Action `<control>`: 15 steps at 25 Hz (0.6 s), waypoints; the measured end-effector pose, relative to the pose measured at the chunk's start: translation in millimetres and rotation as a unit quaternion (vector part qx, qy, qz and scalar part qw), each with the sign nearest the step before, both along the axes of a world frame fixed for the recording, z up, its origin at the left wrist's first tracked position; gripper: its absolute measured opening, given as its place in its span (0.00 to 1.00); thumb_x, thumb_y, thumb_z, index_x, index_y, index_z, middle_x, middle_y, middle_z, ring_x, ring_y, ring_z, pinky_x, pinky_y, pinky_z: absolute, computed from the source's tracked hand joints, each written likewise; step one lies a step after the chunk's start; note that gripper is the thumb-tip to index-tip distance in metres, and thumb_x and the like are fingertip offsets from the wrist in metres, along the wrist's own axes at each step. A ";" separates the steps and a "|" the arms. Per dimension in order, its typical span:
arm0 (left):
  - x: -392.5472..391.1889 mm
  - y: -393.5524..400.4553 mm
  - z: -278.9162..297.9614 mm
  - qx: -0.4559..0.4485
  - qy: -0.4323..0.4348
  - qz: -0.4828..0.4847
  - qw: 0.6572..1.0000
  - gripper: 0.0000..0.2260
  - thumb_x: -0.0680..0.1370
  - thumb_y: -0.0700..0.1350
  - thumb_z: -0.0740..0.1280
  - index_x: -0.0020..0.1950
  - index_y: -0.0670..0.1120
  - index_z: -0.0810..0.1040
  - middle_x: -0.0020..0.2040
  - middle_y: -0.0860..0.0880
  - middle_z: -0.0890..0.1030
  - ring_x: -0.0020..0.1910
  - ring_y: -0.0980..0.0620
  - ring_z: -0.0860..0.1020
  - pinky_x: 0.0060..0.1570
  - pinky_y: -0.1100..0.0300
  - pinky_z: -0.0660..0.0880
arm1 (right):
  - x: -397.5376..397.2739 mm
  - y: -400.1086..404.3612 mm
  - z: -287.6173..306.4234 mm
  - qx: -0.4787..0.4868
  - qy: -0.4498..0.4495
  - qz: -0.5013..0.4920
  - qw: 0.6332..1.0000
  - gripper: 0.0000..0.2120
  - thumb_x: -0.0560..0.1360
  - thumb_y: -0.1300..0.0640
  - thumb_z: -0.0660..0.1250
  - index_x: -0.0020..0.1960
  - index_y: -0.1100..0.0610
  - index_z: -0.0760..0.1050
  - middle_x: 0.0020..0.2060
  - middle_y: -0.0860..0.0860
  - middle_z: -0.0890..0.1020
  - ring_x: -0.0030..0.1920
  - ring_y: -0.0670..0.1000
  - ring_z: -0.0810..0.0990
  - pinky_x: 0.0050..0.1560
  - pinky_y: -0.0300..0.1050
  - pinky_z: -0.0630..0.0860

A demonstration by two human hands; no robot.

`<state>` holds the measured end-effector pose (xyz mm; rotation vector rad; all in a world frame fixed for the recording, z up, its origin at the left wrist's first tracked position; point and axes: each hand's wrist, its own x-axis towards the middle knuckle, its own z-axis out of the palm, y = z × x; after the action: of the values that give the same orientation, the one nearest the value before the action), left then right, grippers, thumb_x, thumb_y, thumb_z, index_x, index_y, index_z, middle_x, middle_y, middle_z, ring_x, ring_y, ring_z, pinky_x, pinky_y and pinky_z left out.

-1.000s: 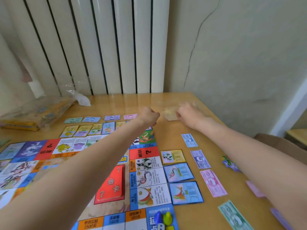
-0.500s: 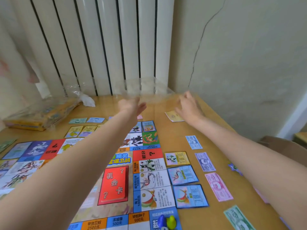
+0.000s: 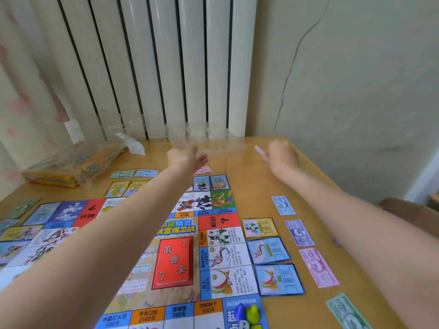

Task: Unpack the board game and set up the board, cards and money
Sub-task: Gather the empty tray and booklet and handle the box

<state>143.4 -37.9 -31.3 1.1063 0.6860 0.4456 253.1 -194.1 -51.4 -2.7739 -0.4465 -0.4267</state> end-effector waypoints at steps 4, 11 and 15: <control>-5.2 -17.3 2.7 -0.010 -0.005 -0.072 0.997 0.18 0.79 0.36 0.61 0.69 0.37 0.64 0.39 0.45 0.73 0.39 0.47 0.82 0.48 0.56 0.80 | -16.0 -0.8 65.0 0.178 -0.107 -0.002 0.978 0.09 0.71 0.62 0.61 0.39 0.65 0.77 0.40 0.63 0.78 0.42 0.64 0.76 0.37 0.48 0.69; -35.9 -17.4 8.5 -0.080 -0.054 -0.113 0.989 0.14 0.79 0.33 0.60 0.64 0.35 0.65 0.51 0.35 0.71 0.41 0.42 0.79 0.42 0.56 0.81 | -82.1 51.1 67.9 -0.011 -0.046 0.166 0.985 0.17 0.74 0.55 0.63 0.29 0.57 0.65 0.35 0.55 0.74 0.40 0.59 0.72 0.37 0.44 0.66; -67.1 14.1 14.8 -0.078 -0.070 -0.080 0.991 0.15 0.80 0.35 0.59 0.66 0.35 0.64 0.51 0.38 0.70 0.50 0.41 0.78 0.52 0.52 0.77 | -81.3 56.2 80.8 0.111 -0.045 0.188 0.975 0.11 0.76 0.55 0.61 0.43 0.61 0.78 0.47 0.57 0.80 0.55 0.58 0.74 0.53 0.46 0.70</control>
<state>76.3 -23.8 -16.4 0.9637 0.4967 0.3225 171.8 -137.9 29.4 -2.3901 -0.8677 -0.4760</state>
